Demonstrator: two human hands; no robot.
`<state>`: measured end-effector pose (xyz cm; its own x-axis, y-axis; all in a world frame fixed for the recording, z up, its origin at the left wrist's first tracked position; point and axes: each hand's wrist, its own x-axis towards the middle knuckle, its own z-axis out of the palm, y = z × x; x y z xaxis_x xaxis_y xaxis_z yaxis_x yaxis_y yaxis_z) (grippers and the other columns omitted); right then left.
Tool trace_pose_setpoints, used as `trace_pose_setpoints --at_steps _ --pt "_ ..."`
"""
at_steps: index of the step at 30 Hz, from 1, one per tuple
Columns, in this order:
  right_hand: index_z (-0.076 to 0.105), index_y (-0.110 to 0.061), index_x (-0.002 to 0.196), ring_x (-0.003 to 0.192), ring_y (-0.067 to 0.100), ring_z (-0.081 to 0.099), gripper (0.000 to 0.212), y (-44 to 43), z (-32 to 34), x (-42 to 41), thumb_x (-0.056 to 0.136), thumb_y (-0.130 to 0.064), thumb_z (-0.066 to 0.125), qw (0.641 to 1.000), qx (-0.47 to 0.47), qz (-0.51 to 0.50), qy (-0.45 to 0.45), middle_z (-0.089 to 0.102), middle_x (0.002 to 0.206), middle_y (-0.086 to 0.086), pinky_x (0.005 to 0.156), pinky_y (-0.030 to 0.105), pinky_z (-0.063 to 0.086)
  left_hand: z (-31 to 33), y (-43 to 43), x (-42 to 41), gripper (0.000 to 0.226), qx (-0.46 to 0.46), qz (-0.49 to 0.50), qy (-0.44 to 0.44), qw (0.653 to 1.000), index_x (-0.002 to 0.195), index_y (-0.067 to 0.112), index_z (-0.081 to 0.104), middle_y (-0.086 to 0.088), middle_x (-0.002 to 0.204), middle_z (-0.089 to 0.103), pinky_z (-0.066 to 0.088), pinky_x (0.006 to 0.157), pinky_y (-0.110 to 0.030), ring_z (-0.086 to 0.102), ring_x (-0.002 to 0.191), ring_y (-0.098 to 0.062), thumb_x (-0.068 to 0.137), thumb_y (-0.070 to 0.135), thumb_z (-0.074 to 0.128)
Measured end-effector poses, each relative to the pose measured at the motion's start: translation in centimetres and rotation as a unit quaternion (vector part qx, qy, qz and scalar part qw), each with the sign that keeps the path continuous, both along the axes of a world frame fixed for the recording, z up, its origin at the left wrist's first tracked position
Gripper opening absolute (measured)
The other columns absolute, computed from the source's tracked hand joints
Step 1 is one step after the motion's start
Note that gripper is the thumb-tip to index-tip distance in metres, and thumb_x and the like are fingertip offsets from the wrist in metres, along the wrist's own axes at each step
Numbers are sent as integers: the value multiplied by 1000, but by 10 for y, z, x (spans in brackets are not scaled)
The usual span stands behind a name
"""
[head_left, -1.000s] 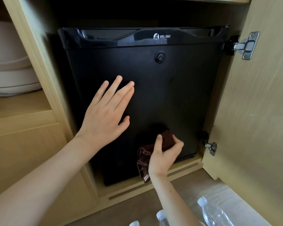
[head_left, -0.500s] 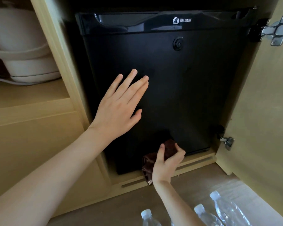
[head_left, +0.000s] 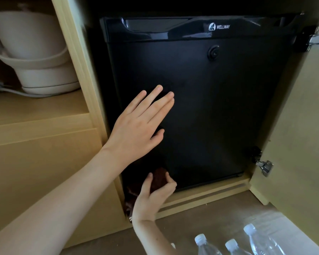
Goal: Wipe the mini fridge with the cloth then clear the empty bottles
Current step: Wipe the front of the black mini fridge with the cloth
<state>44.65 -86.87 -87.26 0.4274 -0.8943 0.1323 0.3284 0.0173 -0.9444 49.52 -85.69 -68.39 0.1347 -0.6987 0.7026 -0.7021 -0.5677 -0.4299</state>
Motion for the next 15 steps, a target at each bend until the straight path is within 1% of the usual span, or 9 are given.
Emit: trace_pose_setpoints --at_steps 2,3,5,6,9,12,15 --pt "42 -42 113 109 -8 50 42 -10 14 -1 93 -16 68 1000 -16 -8 -17 47 118 -7 82 2 44 0 0 1 69 -4 -13 11 1000 153 9 35 -3 162 31 13 125 -40 19 152 -24 91 25 61" --pt "43 -44 113 109 -5 51 43 -15 22 -1 93 -16 69 999 -36 -18 -28 48 117 -9 84 4 46 0 0 1 67 -5 -20 15 1000 153 9 35 -3 162 31 13 125 -40 19 153 -24 92 22 60" --pt "47 -37 117 110 0 54 41 -25 41 2 91 -16 71 994 -86 -38 -50 49 115 -12 87 10 49 0 1 2 64 -7 -30 19 999 153 9 36 -3 161 32 15 125 -40 19 153 -23 93 16 58" --pt "49 -33 119 110 1 55 41 -30 52 3 90 -16 72 991 -110 -43 -64 49 114 -15 86 10 49 0 2 2 63 -8 -32 21 999 152 9 37 -3 161 32 15 125 -40 19 153 -23 93 14 57" --pt "50 -36 120 111 2 57 43 -42 78 4 90 -18 74 983 -153 -24 -101 48 112 -24 84 7 48 1 3 2 59 -10 -41 26 999 150 8 40 -3 160 35 17 125 -40 21 152 -22 93 10 53" --pt "49 -36 121 110 5 57 44 -47 83 2 89 -18 74 975 -204 2 -88 46 111 -26 86 10 48 2 3 1 55 -21 -58 37 997 147 7 46 -5 157 40 20 124 -40 25 151 -22 93 3 55" --pt "51 -34 121 109 6 57 44 -52 81 -1 88 -18 76 967 -240 21 -83 46 111 -23 87 10 47 2 4 -1 54 -64 -77 57 993 144 6 50 -6 154 45 23 123 -39 30 149 -21 91 -1 62"
